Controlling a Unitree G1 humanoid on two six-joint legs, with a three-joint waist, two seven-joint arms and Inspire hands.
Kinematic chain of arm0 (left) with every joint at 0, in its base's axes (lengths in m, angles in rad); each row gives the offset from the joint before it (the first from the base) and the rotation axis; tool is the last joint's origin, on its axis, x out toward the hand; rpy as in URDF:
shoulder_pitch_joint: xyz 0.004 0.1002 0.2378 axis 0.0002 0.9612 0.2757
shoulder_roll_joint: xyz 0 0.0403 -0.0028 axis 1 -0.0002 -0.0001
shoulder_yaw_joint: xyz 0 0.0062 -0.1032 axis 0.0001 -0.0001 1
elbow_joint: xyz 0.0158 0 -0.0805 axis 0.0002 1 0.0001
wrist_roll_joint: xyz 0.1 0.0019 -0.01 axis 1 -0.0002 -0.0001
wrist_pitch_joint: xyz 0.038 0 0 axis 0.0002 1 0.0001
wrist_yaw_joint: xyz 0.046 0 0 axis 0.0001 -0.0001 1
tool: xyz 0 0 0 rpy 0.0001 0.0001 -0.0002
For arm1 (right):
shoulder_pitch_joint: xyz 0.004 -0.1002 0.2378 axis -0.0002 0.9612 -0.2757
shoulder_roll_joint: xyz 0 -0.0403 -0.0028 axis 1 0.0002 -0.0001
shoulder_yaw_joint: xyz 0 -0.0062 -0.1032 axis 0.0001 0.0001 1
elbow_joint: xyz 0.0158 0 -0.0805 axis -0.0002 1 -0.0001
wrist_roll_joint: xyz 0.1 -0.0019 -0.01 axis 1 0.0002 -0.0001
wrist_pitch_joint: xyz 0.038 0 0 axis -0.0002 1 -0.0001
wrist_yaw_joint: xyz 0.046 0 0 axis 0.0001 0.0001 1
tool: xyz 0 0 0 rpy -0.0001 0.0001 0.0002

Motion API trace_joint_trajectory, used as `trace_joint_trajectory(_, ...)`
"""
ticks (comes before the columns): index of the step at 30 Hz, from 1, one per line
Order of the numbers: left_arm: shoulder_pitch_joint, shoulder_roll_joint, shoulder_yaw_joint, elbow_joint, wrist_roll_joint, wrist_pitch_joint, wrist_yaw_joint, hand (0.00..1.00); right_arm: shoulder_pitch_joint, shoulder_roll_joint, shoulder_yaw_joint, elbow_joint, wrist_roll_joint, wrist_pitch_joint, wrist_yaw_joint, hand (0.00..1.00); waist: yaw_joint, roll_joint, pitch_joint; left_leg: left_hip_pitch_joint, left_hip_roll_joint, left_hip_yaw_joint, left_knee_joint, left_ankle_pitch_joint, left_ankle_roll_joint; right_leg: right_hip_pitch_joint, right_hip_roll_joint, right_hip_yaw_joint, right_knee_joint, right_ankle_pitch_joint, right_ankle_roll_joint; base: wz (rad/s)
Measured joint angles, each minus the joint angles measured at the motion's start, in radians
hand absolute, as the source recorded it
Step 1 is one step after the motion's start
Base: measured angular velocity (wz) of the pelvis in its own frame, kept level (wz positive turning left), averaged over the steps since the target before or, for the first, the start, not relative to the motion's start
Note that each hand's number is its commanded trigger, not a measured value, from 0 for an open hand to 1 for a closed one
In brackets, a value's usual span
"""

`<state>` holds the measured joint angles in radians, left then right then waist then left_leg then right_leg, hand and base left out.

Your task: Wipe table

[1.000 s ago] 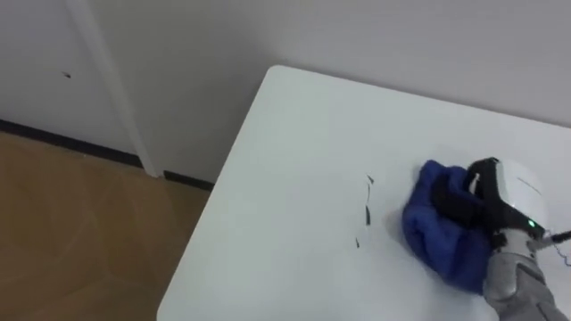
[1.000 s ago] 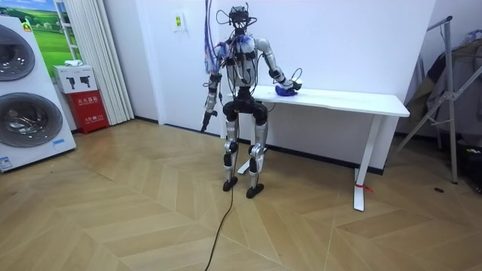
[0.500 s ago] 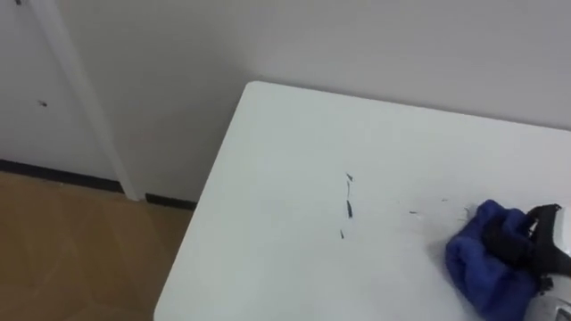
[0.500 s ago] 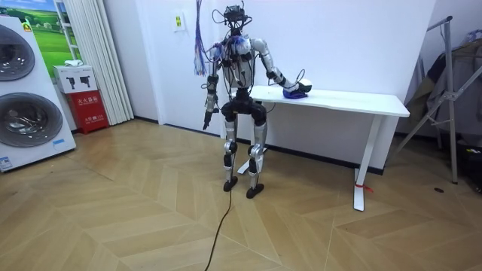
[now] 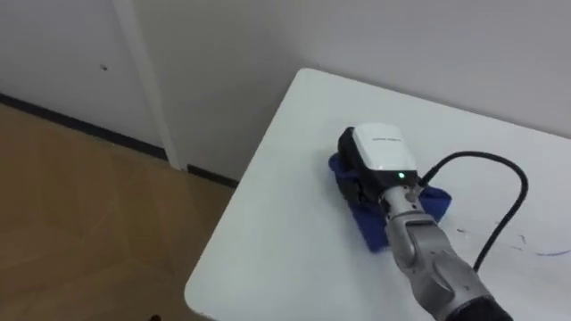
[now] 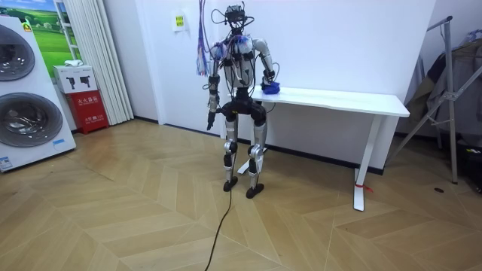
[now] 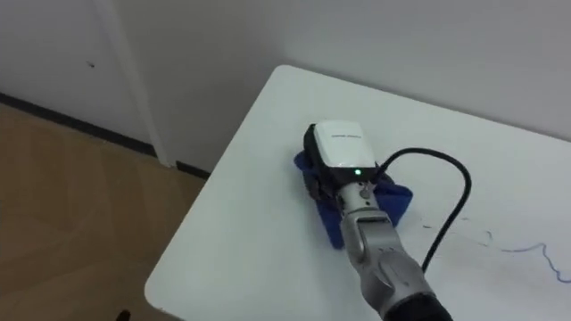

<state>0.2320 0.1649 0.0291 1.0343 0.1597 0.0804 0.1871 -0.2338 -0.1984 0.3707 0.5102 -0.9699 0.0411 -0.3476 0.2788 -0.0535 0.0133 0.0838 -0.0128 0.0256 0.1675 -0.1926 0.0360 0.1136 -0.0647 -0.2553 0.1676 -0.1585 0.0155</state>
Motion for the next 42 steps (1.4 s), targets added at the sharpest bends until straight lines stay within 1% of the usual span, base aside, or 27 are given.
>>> trace_joint_trajectory(1, 0.001, 0.002, 0.000, 0.000, 0.001, 0.005, -0.003, 0.00, -0.002, -0.003, -0.001, 0.002, 0.004, -0.001, -0.009, 1.00, -0.003, 0.000, 0.0002, -0.004, -0.001, -0.002, 0.001, 0.000, 0.000, -0.002, -0.001, 0.000, -0.001, 0.000, 0.000, 0.20)
trace_joint_trajectory(4, 0.002, 0.015, 0.011, 0.002, -0.005, 0.008, -0.005, 0.00, 0.003, -0.007, -0.015, 0.057, 0.035, -0.044, -0.063, 1.00, -0.031, -0.002, -0.0012, 0.000, -0.006, -0.004, 0.001, 0.000, 0.001, 0.007, -0.006, -0.011, -0.014, 0.001, 0.002, 0.18)
trace_joint_trajectory(5, 0.001, 0.019, 0.011, 0.002, -0.012, 0.008, -0.005, 0.00, 0.014, -0.007, -0.039, 0.066, 0.036, -0.063, -0.080, 1.00, -0.042, -0.003, -0.0018, -0.001, -0.008, -0.005, 0.000, -0.002, 0.004, 0.010, -0.007, -0.013, -0.017, -0.001, 0.005, 0.12)
trace_joint_trajectory(7, 0.001, 0.020, 0.017, -0.001, -0.011, 0.006, -0.005, 0.00, 0.057, -0.008, -0.081, 0.064, 0.042, -0.078, -0.107, 1.00, -0.056, -0.003, -0.0030, 0.002, -0.011, -0.003, -0.001, -0.001, 0.005, 0.011, -0.010, -0.018, -0.017, -0.003, 0.008, 0.03)
trace_joint_trajectory(10, 0.018, 0.019, 0.063, -0.018, -0.002, 0.003, -0.003, 0.00, 0.138, -0.011, -0.173, 0.063, 0.061, -0.124, -0.165, 1.00, -0.103, -0.005, -0.0062, 0.010, -0.013, -0.002, -0.003, -0.003, 0.008, 0.021, -0.011, -0.014, -0.018, -0.005, 0.011, 0.00)
trace_joint_trajectory(12, 0.037, 0.019, 0.101, -0.033, 0.009, 0.002, 0.001, 0.00, 0.203, -0.019, -0.273, 0.079, 0.108, -0.159, -0.214, 1.00, -0.145, -0.002, -0.0125, 0.016, -0.013, 0.004, -0.005, -0.008, 0.016, 0.027, -0.011, -0.007, -0.018, -0.006, 0.013, -0.02)
trace_joint_trajectory(13, 0.038, 0.019, 0.112, -0.032, 0.009, 0.002, 0.002, 0.00, 0.217, -0.025, -0.297, 0.090, 0.122, -0.164, -0.231, 1.00, -0.151, -0.001, -0.0135, 0.016, -0.013, 0.006, -0.006, -0.008, 0.017, 0.029, -0.012, -0.007, -0.017, -0.006, 0.013, -0.06)
trace_joint_trajectory(14, 0.045, 0.019, 0.136, -0.035, 0.009, 0.001, 0.006, 0.00, 0.242, -0.036, -0.340, 0.118, 0.171, -0.174, -0.260, 1.00, -0.165, -0.004, -0.0212, 0.018, -0.014, 0.011, -0.006, -0.008, 0.017, 0.034, -0.013, -0.007, -0.017, -0.005, 0.013, -0.05)
trace_joint_trajectory(15, 0.055, 0.016, 0.161, -0.035, 0.009, 0.001, 0.017, 0.00, 0.267, -0.039, -0.391, 0.145, 0.213, -0.182, -0.282, 1.00, -0.182, -0.005, -0.0225, 0.028, -0.014, 0.011, -0.006, -0.010, 0.019, 0.046, -0.013, -0.012, -0.020, -0.003, 0.017, 0.00)
trace_joint_trajectory(16, 0.060, 0.015, 0.168, -0.038, 0.009, 0.001, 0.025, 0.00, 0.280, -0.041, -0.413, 0.155, 0.233, -0.183, -0.293, 1.00, -0.191, -0.005, -0.0235, 0.033, -0.014, 0.010, -0.006, -0.011, 0.021, 0.052, -0.013, -0.016, -0.019, -0.003, 0.017, 0.06)
trace_joint_trajectory(18, 0.073, 0.008, 0.186, -0.064, 0.008, -0.002, 0.045, 0.00, 0.321, -0.044, -0.486, 0.199, 0.308, -0.194, -0.322, 1.00, -0.219, -0.006, -0.0295, 0.051, -0.016, 0.002, -0.006, -0.015, 0.025, 0.073, -0.014, -0.024, -0.018, -0.003, 0.018, 0.05)
trace_joint_trajectory(22, 0.067, 0.003, 0.181, -0.065, 0.009, -0.009, 0.051, 0.00, 0.325, -0.043, -0.535, 0.219, 0.346, -0.187, -0.317, 1.00, -0.222, -0.007, -0.0326, 0.052, -0.018, 0.001, 0.000, -0.020, 0.028, 0.078, -0.015, -0.024, -0.018, 0.002, 0.027, -0.04)
trace_joint_trajectory(25, 0.059, 0.004, 0.141, -0.063, 0.006, -0.010, 0.057, 0.00, 0.290, -0.039, -0.494, 0.210, 0.344, -0.133, -0.299, 1.00, -0.210, -0.003, -0.0328, 0.054, -0.018, 0.006, 0.002, -0.019, 0.029, 0.076, -0.015, -0.020, -0.017, 0.004, 0.030, -0.14)
trace_joint_trajectory(27, 0.053, -0.006, 0.100, -0.054, 0.007, -0.001, 0.060, 0.00, 0.263, -0.029, -0.448, 0.143, 0.332, -0.045, -0.254, 1.00, -0.162, 0.006, -0.0310, 0.048, -0.015, 0.026, 0.002, -0.019, 0.028, 0.055, -0.013, -0.014, -0.015, 0.004, 0.030, -0.50)
trace_joint_trajectory(28, 0.052, -0.009, 0.087, -0.054, 0.007, 0.002, 0.060, 0.00, 0.253, -0.029, -0.417, 0.124, 0.326, -0.025, -0.239, 1.00, -0.148, 0.009, -0.0293, 0.046, -0.015, 0.026, 0.001, -0.018, 0.027, 0.047, -0.011, -0.011, -0.014, 0.006, 0.028, -0.62)
trace_joint_trajectory(29, 0.047, -0.014, 0.065, -0.049, 0.006, 0.008, 0.060, 0.00, 0.225, -0.025, -0.346, 0.094, 0.292, 0.008, -0.204, 1.00, -0.130, 0.017, -0.0216, 0.046, -0.011, 0.026, 0.000, -0.017, 0.025, 0.040, -0.004, 0.005, -0.014, 0.011, 0.022, -0.39)
trace_joint_trajectory(30, 0.038, -0.016, 0.046, -0.039, 0.008, 0.010, 0.059, 0.00, 0.197, -0.011, -0.272, 0.055, 0.256, 0.039, -0.161, 1.00, -0.122, 0.017, -0.0208, 0.040, -0.007, 0.027, 0.000, -0.015, 0.021, 0.031, 0.000, 0.006, -0.012, 0.013, 0.019, -0.25)
trace_joint_trajectory(31, 0.029, -0.017, 0.041, -0.034, 0.010, 0.010, 0.059, 0.00, 0.188, -0.007, -0.236, 0.027, 0.253, 0.051, -0.143, 1.00, -0.107, 0.017, -0.0207, 0.034, -0.004, 0.028, 0.000, -0.014, 0.019, 0.024, 0.003, 0.006, -0.010, 0.015, 0.017, -0.05)
trace_joint_trajectory(32, 0.017, -0.018, 0.037, -0.034, 0.010, 0.013, 0.059, 0.00, 0.140, -0.001, -0.167, 0.013, 0.243, 0.058, -0.115, 1.00, -0.087, 0.014, -0.0171, 0.023, 0.001, 0.028, 0.000, -0.011, 0.015, 0.012, 0.009, 0.007, -0.010, 0.017, 0.012, 0.03)
trace_joint_trajectory(33, 0.008, -0.018, 0.025, -0.033, 0.010, 0.018, 0.059, 0.00, 0.082, 0.016, -0.106, 0.013, 0.216, 0.058, -0.080, 1.00, -0.074, 0.010, -0.0065, 0.014, 0.001, 0.022, 0.001, -0.008, 0.009, 0.005, 0.013, 0.003, -0.011, 0.018, 0.010, 0.12)
trace_joint_trajectory(34, 0.001, -0.019, 0.023, -0.033, 0.010, 0.020, 0.059, 0.00, 0.056, 0.022, -0.084, 0.014, 0.211, 0.056, -0.067, 1.00, -0.069, 0.008, -0.0018, 0.008, 0.001, 0.014, 0.001, -0.006, 0.006, 0.004, 0.014, 0.001, -0.013, 0.019, 0.009, 0.32)
trace_joint_trajectory(36, -0.002, -0.021, 0.013, -0.034, 0.007, 0.023, 0.059, 0.00, 0.001, 0.042, -0.068, 0.021, 0.208, 0.040, -0.034, 1.00, -0.052, 0.004, -0.0006, -0.009, 0.000, -0.004, 0.001, 0.001, 0.004, -0.004, 0.013, -0.022, -0.016, 0.020, 0.008, 0.45)
trace_joint_trajectory(37, 0.006, -0.020, 0.007, -0.036, 0.008, 0.023, 0.058, 0.00, -0.016, 0.044, -0.069, 0.022, 0.218, 0.033, -0.024, 1.00, -0.046, 0.001, -0.0024, -0.012, 0.000, -0.016, 0.000, 0.006, 0.004, -0.009, 0.012, -0.023, -0.016, 0.019, 0.008, 0.43)
trace_joint_trajectory(39, 0.046, -0.019, 0.010, -0.040, 0.008, 0.029, 0.056, 0.00, -0.012, 0.041, -0.086, 0.026, 0.227, 0.021, -0.021, 1.00, -0.049, 0.000, -0.0035, -0.011, 0.000, -0.028, -0.002, 0.008, 0.004, 0.001, 0.011, -0.023, -0.019, 0.019, 0.008, 0.33)
trace_joint_trajectory(40, 0.074, -0.019, 0.012, -0.045, 0.008, 0.038, 0.051, 0.00, 0.013, 0.030, -0.104, 0.040, 0.231, 0.009, -0.028, 1.00, -0.058, -0.002, -0.0046, -0.010, -0.001, -0.030, 0.000, 0.008, 0.005, 0.008, 0.007, -0.026, -0.020, 0.019, 0.009, 0.46)
trace_joint_trajectory(41, 0.090, -0.017, 0.018, -0.049, 0.008, 0.042, 0.041, 0.00, 0.059, 0.017, -0.138, 0.065, 0.248, -0.035, -0.061, 1.00, -0.081, -0.004, -0.0050, -0.009, -0.005, -0.029, 0.001, 0.008, 0.006, 0.014, 0.003, -0.034, -0.022, 0.018, 0.011, 0.75)
trace_joint_trajectory(42, 0.103, -0.017, 0.047, -0.055, 0.012, 0.042, 0.035, 0.00, 0.106, 0.005, -0.178, 0.064, 0.256, -0.078, -0.093, 1.00, -0.112, -0.004, -0.0055, -0.008, -0.011, -0.024, 0.000, 0.010, 0.009, 0.029, -0.005, -0.031, -0.027, 0.016, 0.013, 0.76)
